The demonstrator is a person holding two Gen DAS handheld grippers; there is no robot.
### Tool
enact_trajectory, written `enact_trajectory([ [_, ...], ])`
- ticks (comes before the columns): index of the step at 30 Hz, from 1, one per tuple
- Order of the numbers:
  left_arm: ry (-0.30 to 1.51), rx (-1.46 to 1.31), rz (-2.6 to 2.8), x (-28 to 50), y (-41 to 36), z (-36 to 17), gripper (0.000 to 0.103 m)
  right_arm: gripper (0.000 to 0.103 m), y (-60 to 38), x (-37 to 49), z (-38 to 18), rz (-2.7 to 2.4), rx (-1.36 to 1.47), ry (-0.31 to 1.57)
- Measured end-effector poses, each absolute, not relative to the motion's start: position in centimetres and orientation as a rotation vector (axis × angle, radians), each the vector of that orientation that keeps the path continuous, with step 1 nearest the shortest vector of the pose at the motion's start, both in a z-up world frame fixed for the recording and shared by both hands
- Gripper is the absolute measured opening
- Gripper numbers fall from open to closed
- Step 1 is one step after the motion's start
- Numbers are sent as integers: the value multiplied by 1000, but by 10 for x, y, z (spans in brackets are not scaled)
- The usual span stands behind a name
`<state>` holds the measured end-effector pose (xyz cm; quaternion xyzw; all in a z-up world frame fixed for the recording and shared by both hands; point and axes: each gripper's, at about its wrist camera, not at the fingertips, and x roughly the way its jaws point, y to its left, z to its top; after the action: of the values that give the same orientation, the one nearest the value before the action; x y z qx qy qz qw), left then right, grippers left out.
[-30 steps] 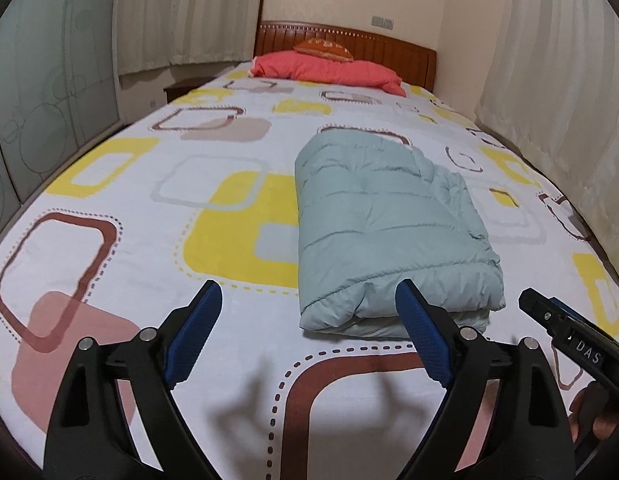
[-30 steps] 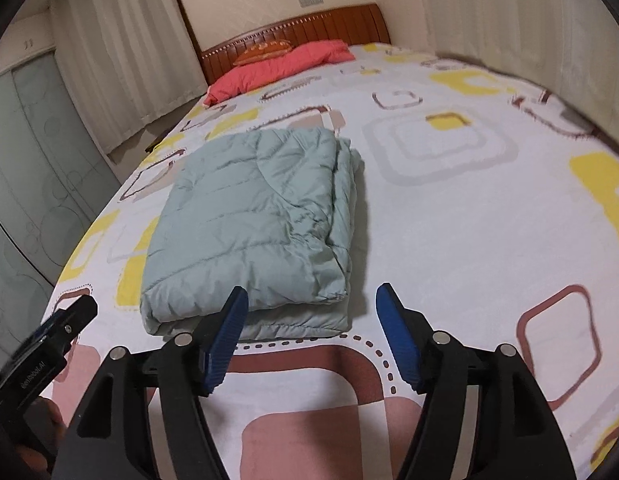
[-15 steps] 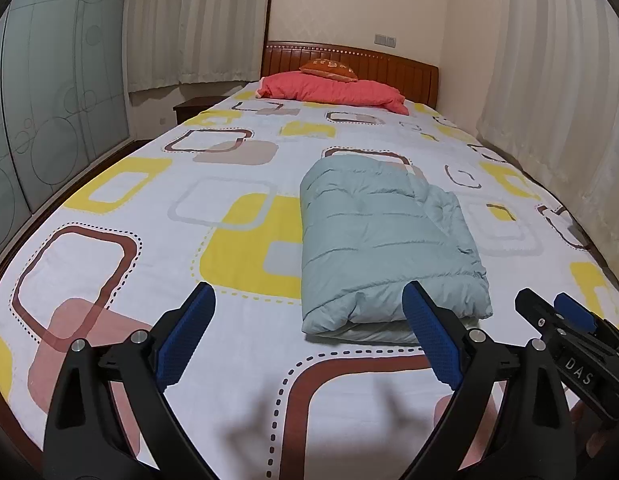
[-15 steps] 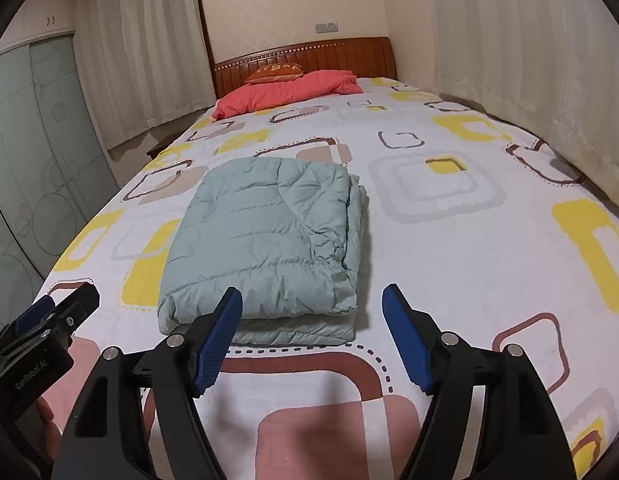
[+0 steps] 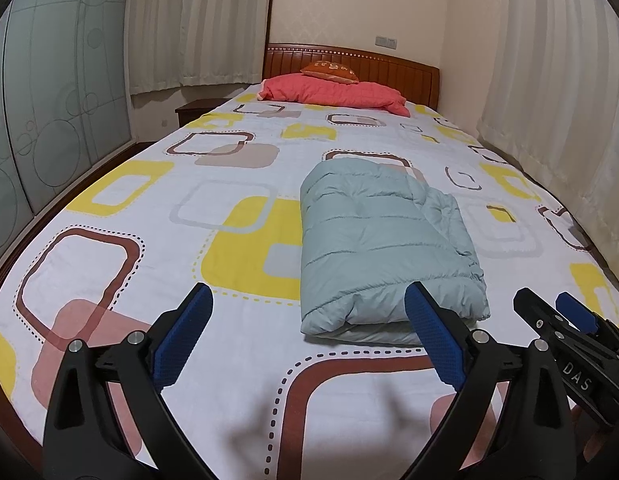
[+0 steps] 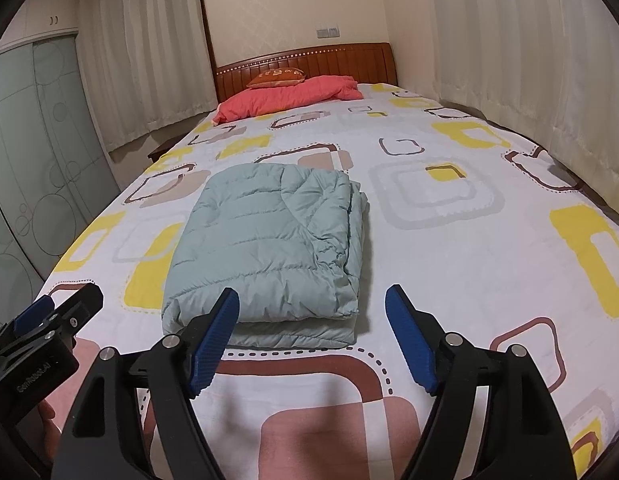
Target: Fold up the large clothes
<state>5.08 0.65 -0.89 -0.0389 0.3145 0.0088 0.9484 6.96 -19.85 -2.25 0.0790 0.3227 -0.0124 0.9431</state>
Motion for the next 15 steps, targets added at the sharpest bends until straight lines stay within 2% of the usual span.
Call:
enact_trajectory([
  [15, 646, -91, 16, 50, 9, -8, 100, 74, -197, 68, -21, -26, 159, 653],
])
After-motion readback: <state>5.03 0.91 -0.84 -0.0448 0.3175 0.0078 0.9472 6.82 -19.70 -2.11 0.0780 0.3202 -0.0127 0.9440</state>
